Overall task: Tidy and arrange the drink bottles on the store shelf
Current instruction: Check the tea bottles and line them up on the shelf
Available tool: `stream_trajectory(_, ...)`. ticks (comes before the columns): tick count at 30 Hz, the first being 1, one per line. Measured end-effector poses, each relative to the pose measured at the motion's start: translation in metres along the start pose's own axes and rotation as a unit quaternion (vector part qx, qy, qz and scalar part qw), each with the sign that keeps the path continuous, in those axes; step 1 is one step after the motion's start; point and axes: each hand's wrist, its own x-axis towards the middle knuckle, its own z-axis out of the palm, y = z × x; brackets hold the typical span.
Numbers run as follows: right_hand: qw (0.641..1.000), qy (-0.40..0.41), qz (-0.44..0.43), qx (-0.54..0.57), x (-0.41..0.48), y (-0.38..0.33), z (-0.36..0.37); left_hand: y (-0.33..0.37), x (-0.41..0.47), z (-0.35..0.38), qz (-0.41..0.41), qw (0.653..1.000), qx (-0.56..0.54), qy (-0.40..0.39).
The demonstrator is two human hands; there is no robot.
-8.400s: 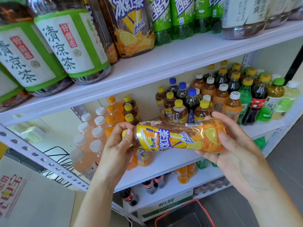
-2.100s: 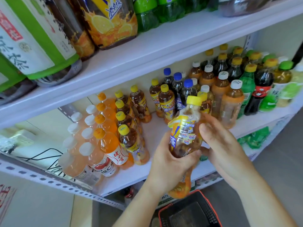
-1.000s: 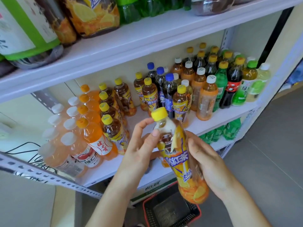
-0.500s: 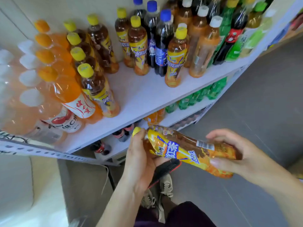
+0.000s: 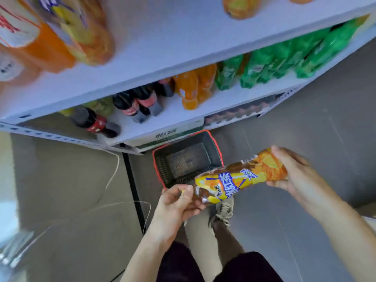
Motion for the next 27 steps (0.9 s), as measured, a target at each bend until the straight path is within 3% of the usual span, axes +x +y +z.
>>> stream_trajectory(6,0.996,-0.029,0.075,-0.047,0.118,0.098,0.028,-0.095,0.071,-0.022,-0.05,0.996,-0.007,0.072)
stream_trajectory(9,0.989,-0.062,0.126,-0.047,0.167,0.158,0.055,-0.133,0.12,-0.044,-0.049,0.987,-0.008,0.151)
stream_trajectory(12,0.979,-0.118,0.119,-0.112,0.203,0.208,0.079,-0.157,0.164,-0.074,-0.004,0.976,0.03,0.218)
stream_trajectory(14,0.965,-0.136,0.064,-0.216,0.223,0.235,0.091,-0.165,0.191,-0.095,0.033,0.963,0.069,0.259)
stream_trajectory(15,0.944,-0.138,0.01,-0.298,0.241,0.253,0.099,-0.172,0.211,-0.109,0.046,0.956,0.092,0.276)
stream_trajectory(18,0.839,-0.157,-0.142,-0.501,0.284,0.297,0.121,-0.191,0.274,-0.144,0.06,0.943,0.137,0.299)
stream_trajectory(22,0.694,-0.16,-0.211,-0.669,0.33,0.344,0.138,-0.215,0.356,-0.154,0.043,0.954,0.152,0.253)
stream_trajectory(27,0.635,-0.087,-0.216,-0.736,0.345,0.365,0.126,-0.24,0.441,-0.131,0.007,0.965,0.147,0.217)
